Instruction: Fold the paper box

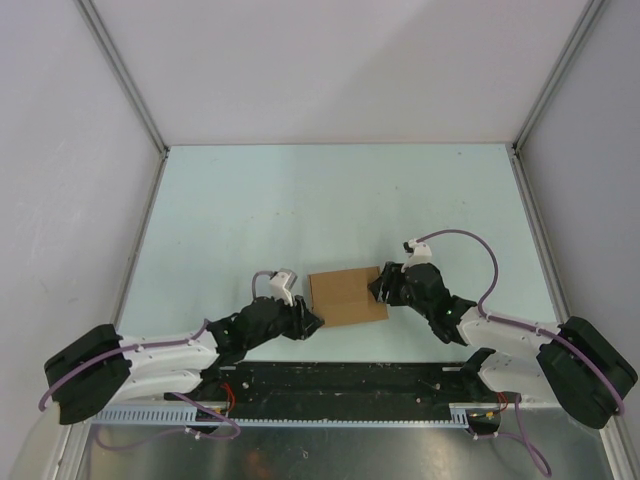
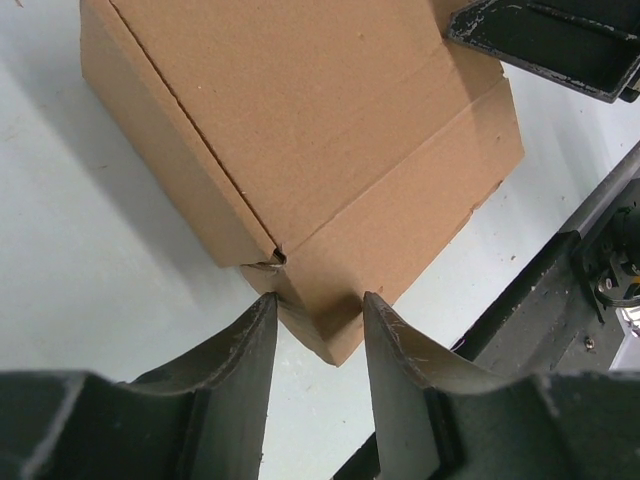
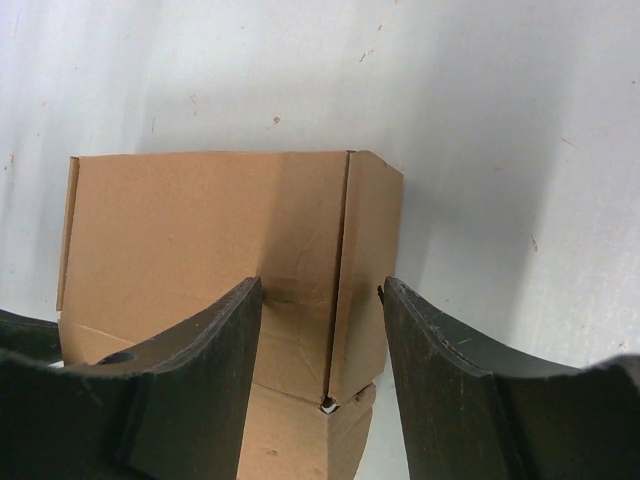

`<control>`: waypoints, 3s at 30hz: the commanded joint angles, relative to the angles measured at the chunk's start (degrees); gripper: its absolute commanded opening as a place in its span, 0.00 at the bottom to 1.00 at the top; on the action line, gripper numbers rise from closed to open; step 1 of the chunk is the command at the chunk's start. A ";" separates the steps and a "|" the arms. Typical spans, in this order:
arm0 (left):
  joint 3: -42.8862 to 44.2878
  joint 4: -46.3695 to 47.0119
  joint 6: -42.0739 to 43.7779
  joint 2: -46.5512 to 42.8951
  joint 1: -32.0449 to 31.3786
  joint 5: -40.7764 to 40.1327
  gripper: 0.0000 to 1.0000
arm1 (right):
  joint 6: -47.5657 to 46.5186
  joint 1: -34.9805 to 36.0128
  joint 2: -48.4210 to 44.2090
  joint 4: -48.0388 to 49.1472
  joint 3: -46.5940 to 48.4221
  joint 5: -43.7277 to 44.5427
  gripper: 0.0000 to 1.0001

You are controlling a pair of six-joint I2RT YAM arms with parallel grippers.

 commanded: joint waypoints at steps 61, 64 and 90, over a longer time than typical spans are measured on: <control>1.72 0.97 4.03 -0.17 -0.29 -3.91 0.40 | 1.52 10.84 -18.29 -15.70 -2.76 14.38 0.73; 1.98 0.97 4.12 -0.08 -0.29 -3.99 0.40 | 0.64 10.93 -20.75 -12.62 -5.22 12.98 0.74; 3.30 1.06 4.03 2.56 -0.29 -3.91 0.40 | -1.38 7.68 -16.72 -2.77 -8.93 4.01 0.68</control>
